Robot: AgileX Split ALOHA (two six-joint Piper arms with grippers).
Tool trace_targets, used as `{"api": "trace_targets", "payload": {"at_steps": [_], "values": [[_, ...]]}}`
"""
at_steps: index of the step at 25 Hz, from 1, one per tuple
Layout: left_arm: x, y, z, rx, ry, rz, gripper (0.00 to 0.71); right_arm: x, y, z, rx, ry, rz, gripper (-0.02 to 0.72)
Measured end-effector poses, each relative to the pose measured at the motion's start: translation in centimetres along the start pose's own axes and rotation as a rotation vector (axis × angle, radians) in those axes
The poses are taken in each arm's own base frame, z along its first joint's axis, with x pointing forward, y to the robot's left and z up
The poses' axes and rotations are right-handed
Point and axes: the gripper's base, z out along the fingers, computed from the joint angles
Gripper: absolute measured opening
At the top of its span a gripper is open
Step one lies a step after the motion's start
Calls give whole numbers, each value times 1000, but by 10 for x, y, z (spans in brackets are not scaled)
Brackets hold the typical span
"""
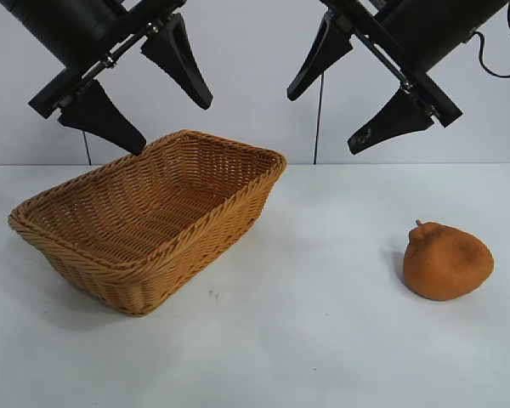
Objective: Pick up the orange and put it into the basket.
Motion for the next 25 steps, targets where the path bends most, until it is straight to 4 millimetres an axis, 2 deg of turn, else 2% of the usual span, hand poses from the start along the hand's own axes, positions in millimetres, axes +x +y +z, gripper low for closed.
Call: {"api": "trace_targets", "payload": {"at_steps": [25], "values": [[-3,0,0,1,-28,-3,581,2,1,0,-10,17,4,568]]}}
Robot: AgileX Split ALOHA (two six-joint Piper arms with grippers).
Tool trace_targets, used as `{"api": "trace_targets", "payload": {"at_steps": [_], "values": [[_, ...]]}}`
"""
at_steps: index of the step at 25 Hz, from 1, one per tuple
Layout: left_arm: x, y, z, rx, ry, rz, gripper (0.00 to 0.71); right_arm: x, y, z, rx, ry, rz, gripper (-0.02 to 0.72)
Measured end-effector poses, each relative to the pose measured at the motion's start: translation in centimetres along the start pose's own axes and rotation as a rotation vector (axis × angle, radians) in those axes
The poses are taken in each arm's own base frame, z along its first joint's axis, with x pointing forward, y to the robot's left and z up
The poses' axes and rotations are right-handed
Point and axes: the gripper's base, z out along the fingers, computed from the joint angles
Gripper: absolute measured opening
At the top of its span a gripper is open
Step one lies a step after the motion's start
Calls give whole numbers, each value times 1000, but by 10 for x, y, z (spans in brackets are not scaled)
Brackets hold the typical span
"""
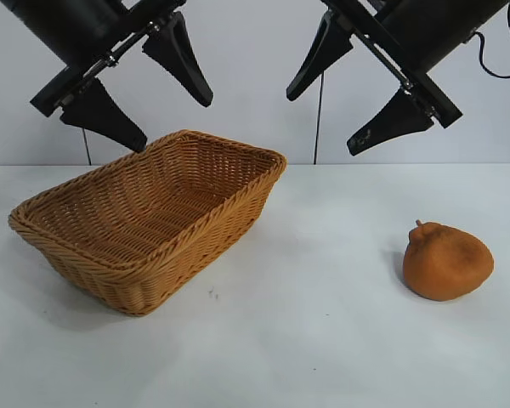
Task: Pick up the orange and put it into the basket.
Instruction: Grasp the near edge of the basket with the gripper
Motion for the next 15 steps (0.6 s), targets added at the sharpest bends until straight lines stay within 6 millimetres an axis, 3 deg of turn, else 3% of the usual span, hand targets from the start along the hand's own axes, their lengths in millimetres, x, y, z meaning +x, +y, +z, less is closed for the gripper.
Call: {"api": "trace_targets", "payload": {"at_steps": [5,12,15], "values": [[-2,5,-6,5,1,-21,581,0,0,0,-5,1,3,568],[-7,27,-62,-93,-95,-118,581,0,1,0,-7,3,4,568],[-1,25,-80,-169,-116,-138,581,0,1,0,-7,3,4,568]]}}
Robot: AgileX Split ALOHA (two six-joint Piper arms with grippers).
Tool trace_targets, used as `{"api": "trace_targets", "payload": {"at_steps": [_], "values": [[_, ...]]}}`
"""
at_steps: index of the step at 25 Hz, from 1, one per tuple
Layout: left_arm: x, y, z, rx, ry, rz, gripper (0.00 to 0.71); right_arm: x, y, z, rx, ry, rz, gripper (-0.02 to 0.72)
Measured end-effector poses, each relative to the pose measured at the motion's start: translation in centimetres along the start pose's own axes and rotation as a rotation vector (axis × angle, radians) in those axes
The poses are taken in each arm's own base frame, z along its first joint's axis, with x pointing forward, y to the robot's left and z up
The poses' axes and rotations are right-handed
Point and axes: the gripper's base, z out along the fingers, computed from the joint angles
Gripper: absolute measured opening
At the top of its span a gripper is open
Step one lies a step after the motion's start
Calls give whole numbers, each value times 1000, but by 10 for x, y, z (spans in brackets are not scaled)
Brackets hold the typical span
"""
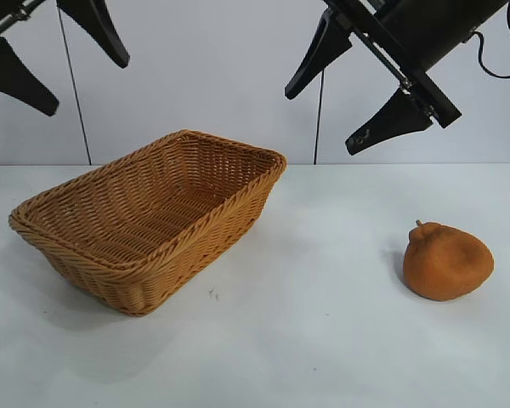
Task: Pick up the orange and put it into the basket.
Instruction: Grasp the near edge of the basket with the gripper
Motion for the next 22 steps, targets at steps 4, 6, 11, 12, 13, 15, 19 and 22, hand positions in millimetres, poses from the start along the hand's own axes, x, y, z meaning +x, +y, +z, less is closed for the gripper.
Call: {"api": "trace_targets", "payload": {"at_steps": [4,6,11,12,13,15,19,22], "values": [[11,7,-15,-94,-38,-137,581,0,0,0,0,0,0,568],[19,14,-15,-132,-47,-222,581,0,0,0,0,0,0,568],[42,34,1,-182,-55,-470,581,0,0,0,0,1,0,568],[47,38,7,-189,-54,-515,581,0,0,0,0,1,0,568],[52,41,13,-195,-51,-540,581,0,0,0,0,1,0,568],[61,42,23,-201,-50,-585,581,0,0,0,0,1,0,568],[73,37,42,-178,-82,-630,581,0,0,0,0,1,0,568],[74,34,51,-172,-85,-631,581,0,0,0,0,1,0,568]]}}
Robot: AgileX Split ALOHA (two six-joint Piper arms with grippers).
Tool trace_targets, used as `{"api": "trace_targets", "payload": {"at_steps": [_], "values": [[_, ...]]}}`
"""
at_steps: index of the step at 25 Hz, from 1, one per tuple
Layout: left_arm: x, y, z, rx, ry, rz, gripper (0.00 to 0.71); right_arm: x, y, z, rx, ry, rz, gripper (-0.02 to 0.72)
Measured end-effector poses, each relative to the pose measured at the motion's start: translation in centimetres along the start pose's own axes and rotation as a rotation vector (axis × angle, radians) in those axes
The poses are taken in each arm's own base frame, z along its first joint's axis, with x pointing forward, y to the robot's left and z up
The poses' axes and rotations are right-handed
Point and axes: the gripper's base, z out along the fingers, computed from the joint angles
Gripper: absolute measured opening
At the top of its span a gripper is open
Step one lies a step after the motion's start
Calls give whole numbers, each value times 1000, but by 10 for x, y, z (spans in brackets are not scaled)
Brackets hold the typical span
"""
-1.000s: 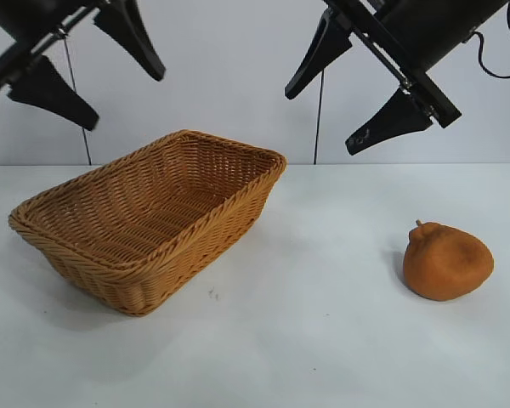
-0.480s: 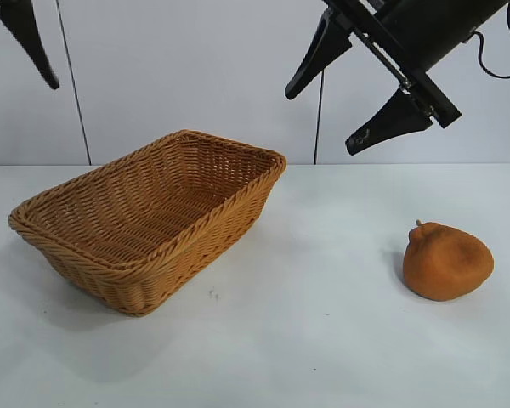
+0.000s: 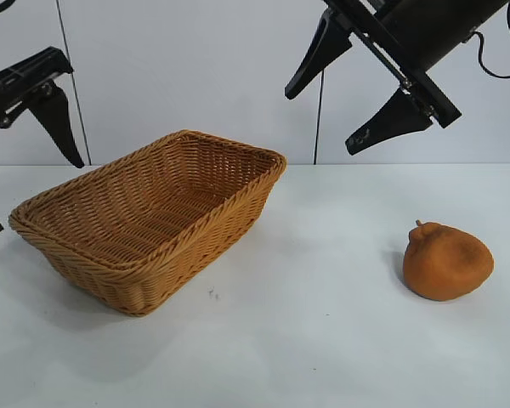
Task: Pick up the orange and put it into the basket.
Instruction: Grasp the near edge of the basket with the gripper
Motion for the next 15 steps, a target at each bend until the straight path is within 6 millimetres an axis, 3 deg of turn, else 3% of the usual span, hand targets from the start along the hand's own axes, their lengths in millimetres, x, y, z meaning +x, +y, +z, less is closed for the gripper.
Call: {"api": "trace_targets", "payload": {"at_steps": [15], "values": [[-21,16,83,-92,-12,-87,581,0,0,0,0,0,0,568]]}}
